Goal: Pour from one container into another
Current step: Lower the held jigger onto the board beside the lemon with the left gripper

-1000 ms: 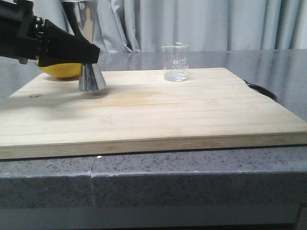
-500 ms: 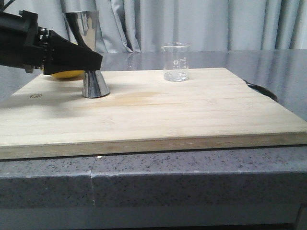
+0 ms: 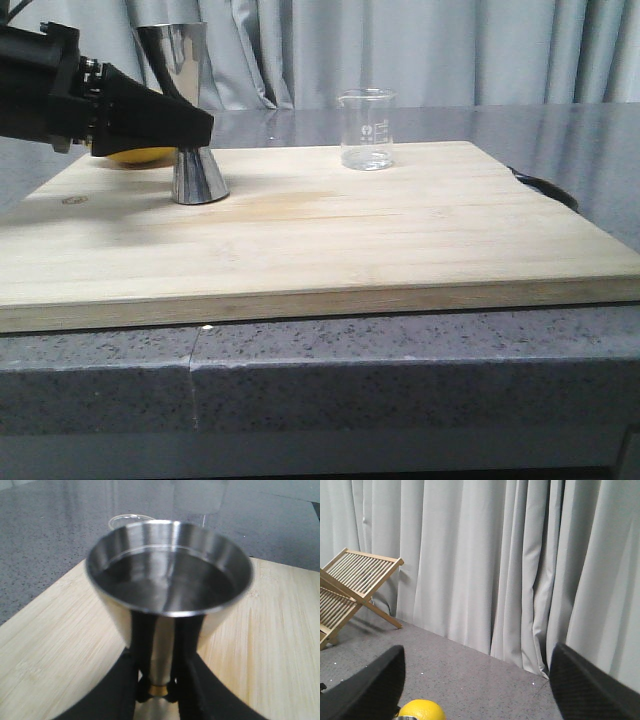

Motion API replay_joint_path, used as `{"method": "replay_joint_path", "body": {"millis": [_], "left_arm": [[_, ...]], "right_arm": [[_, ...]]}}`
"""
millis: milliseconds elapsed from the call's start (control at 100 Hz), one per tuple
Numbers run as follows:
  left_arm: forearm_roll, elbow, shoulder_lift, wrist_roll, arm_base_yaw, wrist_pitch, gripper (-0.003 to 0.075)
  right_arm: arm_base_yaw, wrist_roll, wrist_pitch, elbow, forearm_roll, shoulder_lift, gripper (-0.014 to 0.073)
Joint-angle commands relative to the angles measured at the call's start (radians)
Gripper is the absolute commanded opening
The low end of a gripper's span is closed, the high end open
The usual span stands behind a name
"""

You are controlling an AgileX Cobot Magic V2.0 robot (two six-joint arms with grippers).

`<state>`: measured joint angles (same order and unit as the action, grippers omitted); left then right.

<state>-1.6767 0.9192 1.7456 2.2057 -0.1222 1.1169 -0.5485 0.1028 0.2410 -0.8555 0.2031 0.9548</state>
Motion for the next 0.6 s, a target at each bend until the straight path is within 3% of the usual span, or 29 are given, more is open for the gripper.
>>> {"method": "replay_joint_path", "body": {"millis": [0,140,400,590], "left_arm": [[-0.023,0.021,-0.033,-0.011,-0.007,0.053,-0.0018],[-0.023,0.021,-0.033,-0.013,-0.007,0.053,0.0023],[-0.023,0.021,-0.033,-0.04,-0.007,0.064,0.0225],[-0.023,0.021,-0.035,-0.04,-0.007,0.079,0.027]], "right_arm": [[-0.002,0.002,0.074,-0.027,0.0,-0.021,0.0534],[-0.002,0.002,0.076,-0.027,0.0,-0.021,0.0534],[-0.002,0.002,0.076,-0.027,0.0,-0.021,0.0534],[-0.002,0.002,0.076,-0.027,0.0,-0.021,0.0534]]}}
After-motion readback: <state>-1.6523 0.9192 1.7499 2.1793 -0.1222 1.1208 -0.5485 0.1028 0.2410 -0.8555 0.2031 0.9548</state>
